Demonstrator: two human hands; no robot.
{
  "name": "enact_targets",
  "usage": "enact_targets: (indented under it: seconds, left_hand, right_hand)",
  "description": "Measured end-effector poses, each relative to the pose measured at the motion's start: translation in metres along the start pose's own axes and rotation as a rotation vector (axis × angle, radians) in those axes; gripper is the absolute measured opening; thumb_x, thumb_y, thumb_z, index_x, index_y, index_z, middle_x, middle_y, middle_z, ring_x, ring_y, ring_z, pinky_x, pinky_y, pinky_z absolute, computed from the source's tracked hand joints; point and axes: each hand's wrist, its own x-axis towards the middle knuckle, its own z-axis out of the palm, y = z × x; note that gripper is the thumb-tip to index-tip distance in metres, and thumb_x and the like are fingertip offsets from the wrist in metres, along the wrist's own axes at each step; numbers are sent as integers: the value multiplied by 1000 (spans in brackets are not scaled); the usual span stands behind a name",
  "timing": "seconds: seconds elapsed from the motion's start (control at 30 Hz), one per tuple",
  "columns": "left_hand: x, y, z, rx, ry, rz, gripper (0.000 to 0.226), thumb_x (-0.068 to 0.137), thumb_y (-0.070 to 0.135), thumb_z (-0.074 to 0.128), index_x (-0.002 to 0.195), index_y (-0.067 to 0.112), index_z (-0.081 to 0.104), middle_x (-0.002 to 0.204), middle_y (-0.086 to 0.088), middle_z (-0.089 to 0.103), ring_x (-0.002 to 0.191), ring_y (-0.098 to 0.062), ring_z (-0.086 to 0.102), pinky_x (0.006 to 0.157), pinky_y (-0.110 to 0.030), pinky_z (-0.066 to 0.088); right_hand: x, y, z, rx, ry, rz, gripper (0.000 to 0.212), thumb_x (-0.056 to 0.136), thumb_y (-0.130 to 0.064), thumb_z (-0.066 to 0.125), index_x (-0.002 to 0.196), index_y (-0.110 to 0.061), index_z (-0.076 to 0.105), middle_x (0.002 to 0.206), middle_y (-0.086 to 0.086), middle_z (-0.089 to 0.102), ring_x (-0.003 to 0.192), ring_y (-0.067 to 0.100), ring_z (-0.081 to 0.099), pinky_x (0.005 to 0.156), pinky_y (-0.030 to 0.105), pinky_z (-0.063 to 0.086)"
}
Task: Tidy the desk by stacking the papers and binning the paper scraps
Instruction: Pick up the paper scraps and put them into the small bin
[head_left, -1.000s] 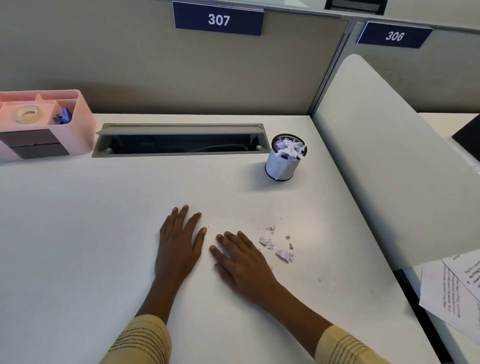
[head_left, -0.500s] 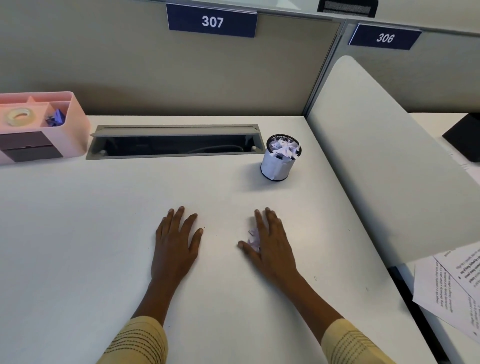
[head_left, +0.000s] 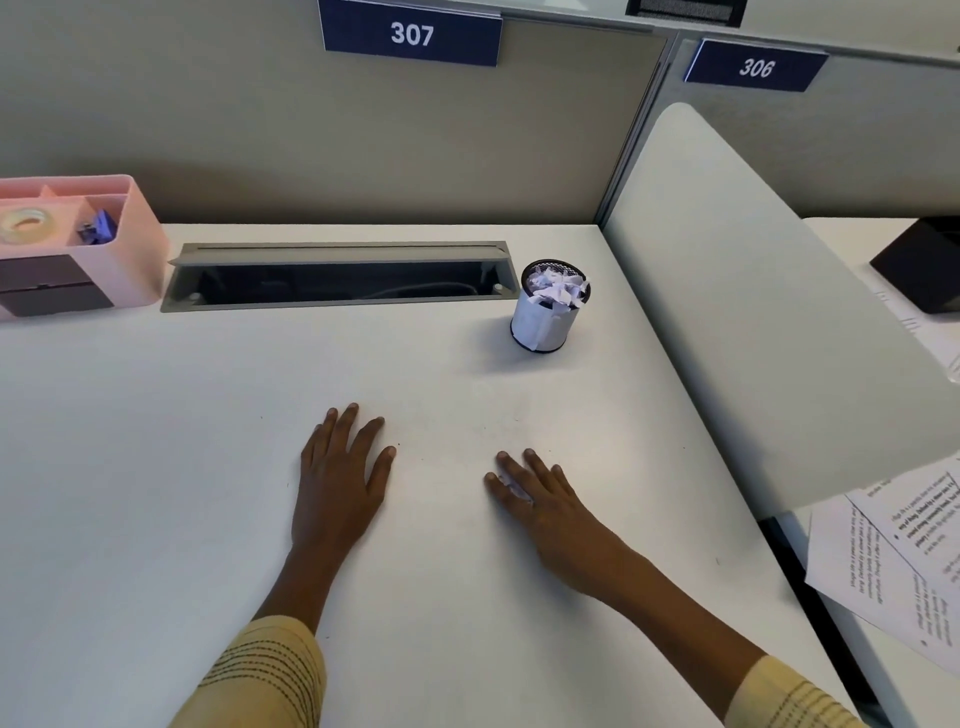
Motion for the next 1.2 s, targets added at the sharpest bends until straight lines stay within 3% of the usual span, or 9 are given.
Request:
enact_targets:
  seconds: [0.1, 0.17, 0.33, 0.53, 0.7, 0.83, 0.97, 1.1, 1.2]
  left_hand:
    - [0, 0, 0, 0, -2, -4, 59, 92, 51, 26, 134, 19, 52, 150, -9, 38, 142, -29, 27, 115, -44, 23]
    - [0, 1, 0, 2, 0, -3, 59, 92, 51, 27, 134, 19, 53, 149, -9, 39, 142, -29, 28, 115, -45, 24]
    - [0, 1, 0, -4, 6, -2, 59, 92, 51, 28, 133, 19, 53, 149, -9, 39, 141, -29, 28, 114, -45, 25]
    - [1, 1, 0, 4, 10, 0, 58, 92, 50, 29, 133, 19, 54, 149, -9, 40, 141, -30, 30, 113, -45, 25]
    - [-1, 0, 1, 2, 14, -10, 57, 92, 51, 29, 133, 20, 53, 149, -8, 39, 141, -29, 28, 114, -44, 24]
    - [-1, 1, 2, -7, 20, -9, 57, 92, 51, 29, 133, 21, 53, 150, -7, 39, 142, -27, 27, 115, -44, 24]
    - [0, 1, 2, -28, 21, -13, 56, 92, 51, 30, 134, 22, 53, 150, -5, 38, 143, -26, 26, 114, -44, 25]
    - [0, 0, 3, -21, 20, -13, 55, 92, 51, 30, 134, 23, 53, 151, -4, 38, 143, -26, 26, 114, -44, 25]
    - [1, 0, 3, -7, 16, -14, 55, 92, 51, 30, 133, 23, 53, 150, -5, 38, 143, -26, 27, 114, -44, 26]
  right_hand:
    - [-8, 0, 8, -121, 166, -55, 64, 70, 6, 66, 130, -13, 57, 140, 8, 50, 126, 32, 51, 84, 32, 55]
    - [-13, 5, 19, -94, 260, -34, 61, 56, -1, 84, 114, -11, 68, 122, 6, 64, 110, 27, 63, 58, 25, 58]
    - [-16, 28, 4, 167, 418, -105, 14, 75, 0, 63, 82, -10, 71, 99, 3, 71, 96, 19, 67, 77, 26, 55]
    - [15, 45, -38, 1207, 487, 542, 24, 68, 10, 72, 69, -14, 77, 73, -3, 74, 73, 18, 69, 75, 21, 52]
    - [57, 76, -111, 1759, 549, 503, 20, 46, 0, 77, 66, 0, 74, 73, 12, 72, 65, 20, 69, 70, 25, 58]
    - [109, 91, -158, 1412, 691, 416, 15, 70, 8, 71, 81, -1, 75, 73, 5, 73, 68, 15, 69, 75, 24, 56]
    - [155, 102, -163, 661, 694, 354, 19, 78, 7, 61, 89, 2, 75, 83, 17, 73, 60, -11, 61, 56, 1, 38]
    - [184, 116, -150, 224, 432, 369, 19, 84, -3, 60, 93, -6, 76, 92, 16, 73, 83, 27, 64, 52, 6, 34]
    - [192, 118, -147, 85, 239, 424, 20, 84, -9, 62, 98, -13, 75, 98, 14, 72, 87, 30, 56, 51, 12, 26]
